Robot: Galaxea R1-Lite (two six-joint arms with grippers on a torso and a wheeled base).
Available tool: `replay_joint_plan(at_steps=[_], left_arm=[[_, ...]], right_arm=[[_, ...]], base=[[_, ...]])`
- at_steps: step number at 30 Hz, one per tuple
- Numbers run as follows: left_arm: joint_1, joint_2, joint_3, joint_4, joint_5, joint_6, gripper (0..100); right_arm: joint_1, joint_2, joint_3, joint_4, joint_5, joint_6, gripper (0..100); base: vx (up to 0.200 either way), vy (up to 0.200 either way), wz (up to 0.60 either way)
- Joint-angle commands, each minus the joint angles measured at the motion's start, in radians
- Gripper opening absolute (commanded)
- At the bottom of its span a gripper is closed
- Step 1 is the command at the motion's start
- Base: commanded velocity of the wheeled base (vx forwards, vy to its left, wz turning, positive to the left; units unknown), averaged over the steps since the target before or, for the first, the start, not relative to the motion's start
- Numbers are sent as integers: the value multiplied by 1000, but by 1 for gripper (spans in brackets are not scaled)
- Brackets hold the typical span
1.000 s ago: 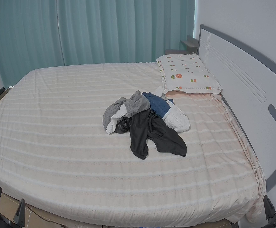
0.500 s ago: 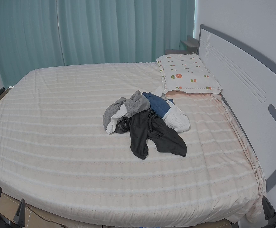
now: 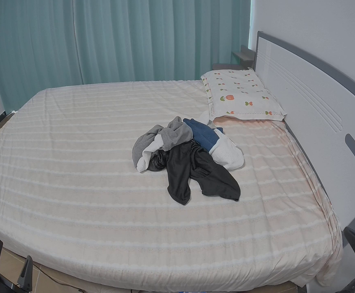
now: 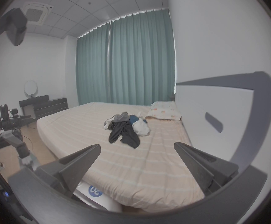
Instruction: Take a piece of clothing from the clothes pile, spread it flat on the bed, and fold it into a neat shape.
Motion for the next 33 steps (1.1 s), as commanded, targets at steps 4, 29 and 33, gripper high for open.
replay_joint_plan(at_steps=[4,29,33], left_arm=[[0,-9,16,0,0,2,100],[0,-9,14,0,-1,2,100],[0,-9,14,0,0,0,100]], right_arm=[[183,829,-106,-276,52,125,100],[282,1977,-934,-565,-277,438,100],[281,2064,-1040,-559,-287,449,100]], base=[[0,0,0],[0,0,0],[0,0,0]])
